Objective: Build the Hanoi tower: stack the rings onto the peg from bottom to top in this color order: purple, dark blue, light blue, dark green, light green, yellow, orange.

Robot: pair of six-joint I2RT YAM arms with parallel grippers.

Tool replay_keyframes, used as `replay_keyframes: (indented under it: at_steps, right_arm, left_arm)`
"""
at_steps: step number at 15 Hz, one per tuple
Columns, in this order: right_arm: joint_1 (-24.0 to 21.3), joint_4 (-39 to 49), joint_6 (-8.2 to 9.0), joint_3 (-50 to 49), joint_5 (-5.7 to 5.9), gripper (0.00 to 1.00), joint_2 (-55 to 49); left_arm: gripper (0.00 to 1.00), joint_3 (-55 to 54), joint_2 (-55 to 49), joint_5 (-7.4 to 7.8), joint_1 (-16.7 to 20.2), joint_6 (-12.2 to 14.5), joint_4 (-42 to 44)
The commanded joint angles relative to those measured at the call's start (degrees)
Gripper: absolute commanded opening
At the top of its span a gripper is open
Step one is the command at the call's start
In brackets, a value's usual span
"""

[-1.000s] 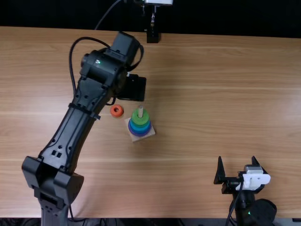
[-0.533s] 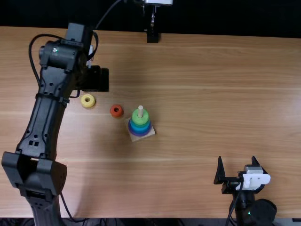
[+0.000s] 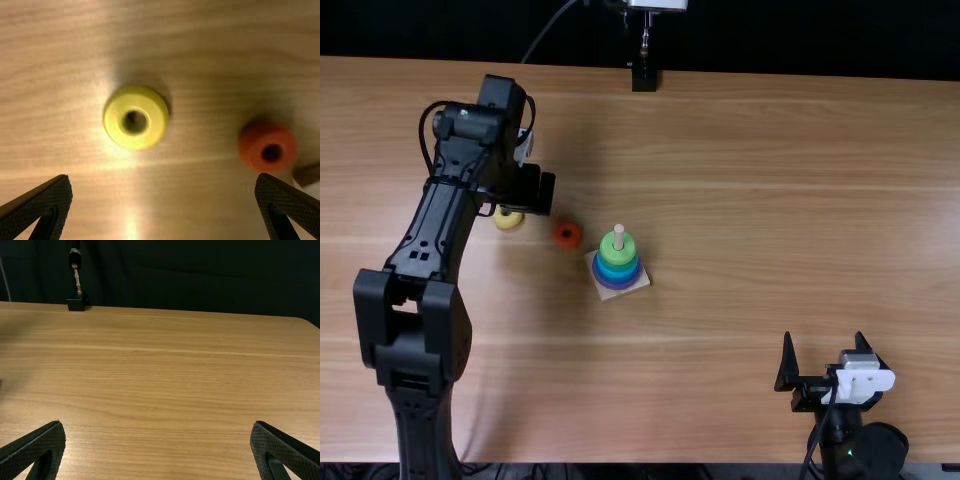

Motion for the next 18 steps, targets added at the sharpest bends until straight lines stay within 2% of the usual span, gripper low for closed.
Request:
replay_keyframes:
  at_steps: [1, 7, 10, 13, 18]
  right_arm:
    - [-0.69, -4.53, -0.02, -3.35, -0.62, 1.00, -0.73]
    - [-0.78, -4.53, -0.02, -3.35, -0.62, 1.00, -0.73]
    - [-0.69, -4.53, -0.02, -3.35, -0.62, 1.00, -0.73]
    - [-0.69, -4.53, -0.02, -3.35, -0.62, 1.00, -0.73]
    - [-0.69, -4.53, -0.02, -3.26, -0.62, 1.00, -0.73]
  left_arm:
    - [1.00, -0.92, 2.10, 0.24, 0.91, 0.98, 0.42]
    - [1.00, -0.84, 6.59, 0.34, 3.02, 0.98, 0.64]
    - [1.00, -0.75, 8.87, 0.45, 3.28, 3.93, 2.32]
    - [1.00, -0.92, 9.22, 0.45, 3.28, 3.93, 7.07]
    - [1.00, -0.92, 9.75, 0.45, 3.37, 3.93, 6.96]
